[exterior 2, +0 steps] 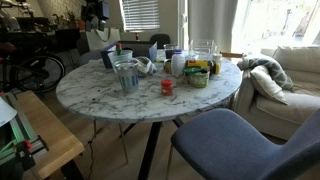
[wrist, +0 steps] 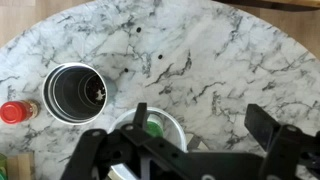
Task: Move the clear cup from the back of the table to the front left
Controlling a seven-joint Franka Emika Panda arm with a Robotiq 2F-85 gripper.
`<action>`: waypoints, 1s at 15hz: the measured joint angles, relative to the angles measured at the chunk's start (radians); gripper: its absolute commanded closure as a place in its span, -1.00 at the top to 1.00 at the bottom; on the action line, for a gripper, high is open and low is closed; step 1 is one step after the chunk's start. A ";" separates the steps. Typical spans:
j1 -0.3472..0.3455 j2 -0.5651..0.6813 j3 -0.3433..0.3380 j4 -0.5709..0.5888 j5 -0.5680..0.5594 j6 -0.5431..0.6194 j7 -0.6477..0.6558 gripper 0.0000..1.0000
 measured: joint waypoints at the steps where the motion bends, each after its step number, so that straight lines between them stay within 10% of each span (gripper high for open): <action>1: 0.000 0.000 0.000 0.000 0.000 0.000 0.000 1.00; 15: 0.001 0.001 0.002 0.003 -0.004 0.007 -0.006 1.00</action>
